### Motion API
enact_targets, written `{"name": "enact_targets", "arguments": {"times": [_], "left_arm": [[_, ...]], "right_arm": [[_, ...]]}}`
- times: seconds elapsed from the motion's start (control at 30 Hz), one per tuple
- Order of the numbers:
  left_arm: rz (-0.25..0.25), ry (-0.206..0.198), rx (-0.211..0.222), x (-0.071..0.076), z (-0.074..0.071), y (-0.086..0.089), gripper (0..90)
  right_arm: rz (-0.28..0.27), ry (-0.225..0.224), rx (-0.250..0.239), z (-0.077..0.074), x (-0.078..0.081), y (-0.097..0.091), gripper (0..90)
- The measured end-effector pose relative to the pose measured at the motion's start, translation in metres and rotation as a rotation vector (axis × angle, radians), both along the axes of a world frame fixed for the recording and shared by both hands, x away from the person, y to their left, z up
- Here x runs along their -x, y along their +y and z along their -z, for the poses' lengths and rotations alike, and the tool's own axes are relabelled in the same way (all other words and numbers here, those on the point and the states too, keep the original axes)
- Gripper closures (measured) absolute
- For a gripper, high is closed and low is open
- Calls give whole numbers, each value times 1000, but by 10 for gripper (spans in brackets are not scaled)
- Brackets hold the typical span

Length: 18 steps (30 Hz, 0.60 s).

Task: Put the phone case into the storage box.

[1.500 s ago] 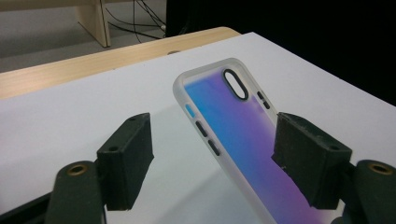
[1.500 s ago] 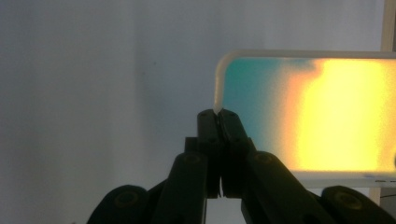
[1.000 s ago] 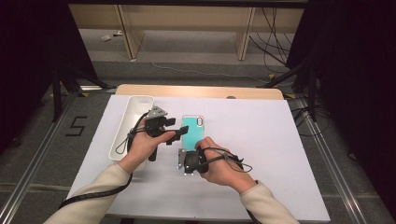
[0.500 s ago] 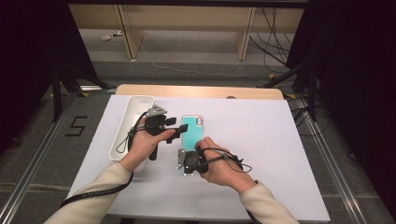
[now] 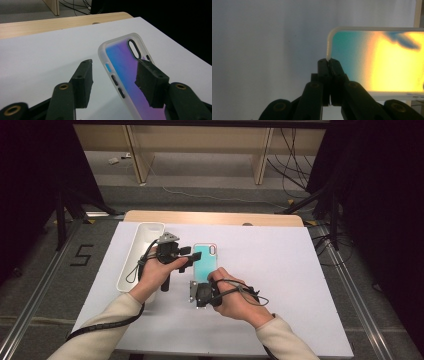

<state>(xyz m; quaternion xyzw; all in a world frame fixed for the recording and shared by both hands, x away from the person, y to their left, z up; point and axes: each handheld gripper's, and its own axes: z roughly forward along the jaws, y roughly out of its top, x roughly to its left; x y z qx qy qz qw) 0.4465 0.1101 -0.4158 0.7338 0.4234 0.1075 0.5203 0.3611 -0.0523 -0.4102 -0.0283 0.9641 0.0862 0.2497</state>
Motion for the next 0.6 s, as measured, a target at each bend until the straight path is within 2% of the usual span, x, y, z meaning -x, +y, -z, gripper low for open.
{"name": "enact_targets", "arguments": {"times": [0.23,0.3,0.47,0.53,0.6], "left_arm": [[-13,14,12,-1,0,0,526],[-16,21,10,-1,0,0,542],[-14,28,23,-1,1,0,570],[-18,33,28,-1,1,0,582],[-20,34,29,-2,1,0,593]], "right_arm": [[-2,-3,2,1,0,1,895],[-25,-12,5,1,-1,1,895],[-24,-15,5,1,-1,1,895],[-3,-7,2,1,0,1,895],[-13,-11,2,2,-1,1,895]]}}
